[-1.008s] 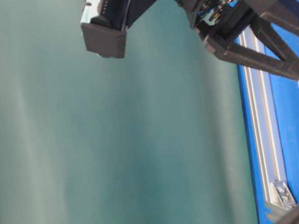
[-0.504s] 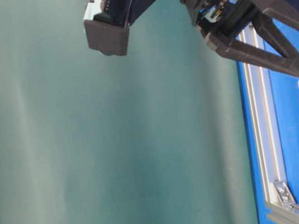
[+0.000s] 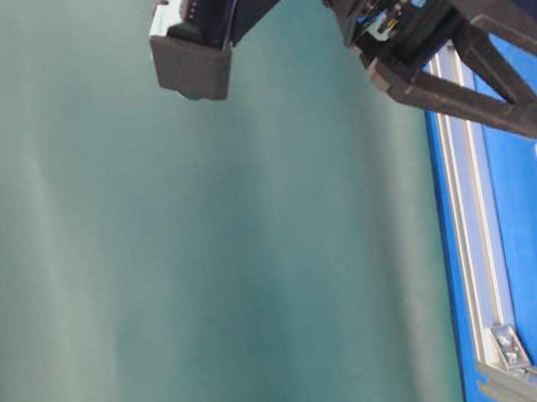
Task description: Insert the wire through the string loop located in the center.
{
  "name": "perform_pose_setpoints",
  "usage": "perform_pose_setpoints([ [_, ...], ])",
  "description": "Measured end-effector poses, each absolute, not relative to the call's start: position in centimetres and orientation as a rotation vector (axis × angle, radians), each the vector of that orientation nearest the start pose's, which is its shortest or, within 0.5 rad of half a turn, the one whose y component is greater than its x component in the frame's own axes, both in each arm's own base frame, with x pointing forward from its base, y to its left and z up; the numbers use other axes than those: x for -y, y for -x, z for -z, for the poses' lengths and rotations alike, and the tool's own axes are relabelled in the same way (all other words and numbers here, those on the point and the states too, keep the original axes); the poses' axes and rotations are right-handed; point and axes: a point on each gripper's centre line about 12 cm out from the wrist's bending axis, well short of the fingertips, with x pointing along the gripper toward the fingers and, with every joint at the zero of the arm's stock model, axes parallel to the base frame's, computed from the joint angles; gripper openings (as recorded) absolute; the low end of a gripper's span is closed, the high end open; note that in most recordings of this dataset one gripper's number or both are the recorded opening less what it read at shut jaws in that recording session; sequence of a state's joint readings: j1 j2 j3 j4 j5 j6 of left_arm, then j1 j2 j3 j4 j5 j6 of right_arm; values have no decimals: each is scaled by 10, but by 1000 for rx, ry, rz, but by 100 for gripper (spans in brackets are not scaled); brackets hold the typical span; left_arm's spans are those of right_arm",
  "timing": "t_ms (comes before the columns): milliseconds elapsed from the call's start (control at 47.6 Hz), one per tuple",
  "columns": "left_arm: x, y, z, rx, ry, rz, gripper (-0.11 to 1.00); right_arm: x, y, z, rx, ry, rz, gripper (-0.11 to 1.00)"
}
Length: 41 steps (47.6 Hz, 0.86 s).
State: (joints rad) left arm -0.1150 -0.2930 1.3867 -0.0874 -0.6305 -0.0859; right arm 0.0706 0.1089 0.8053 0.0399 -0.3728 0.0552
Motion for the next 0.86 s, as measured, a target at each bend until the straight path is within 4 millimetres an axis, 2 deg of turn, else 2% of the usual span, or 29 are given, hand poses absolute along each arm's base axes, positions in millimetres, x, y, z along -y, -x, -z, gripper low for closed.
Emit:
perform_pose_setpoints([
  [357, 19, -218, -112, -503, 129, 21, 11, -24, -375, -121, -542, -69, -28, 96],
  [399, 19, -219, -112, -503, 128, 22, 20, -25, -375, -123, -537, -69, -30, 96],
  [546, 20, -219, -111, -518, 128, 23, 66, -25, -375, -129, -524, -70, -30, 95],
  [630, 20, -218, -109, -540, 124, 24, 86, -25, -375, -130, -524, -70, -30, 96],
  [672, 20, -218, -109, -546, 125, 22, 90, -25, -374, -130, -525, -70, -30, 96],
  [861, 20, -219, -109, -551, 125, 23, 87, -25, -374, -129, -531, -69, -30, 96],
])
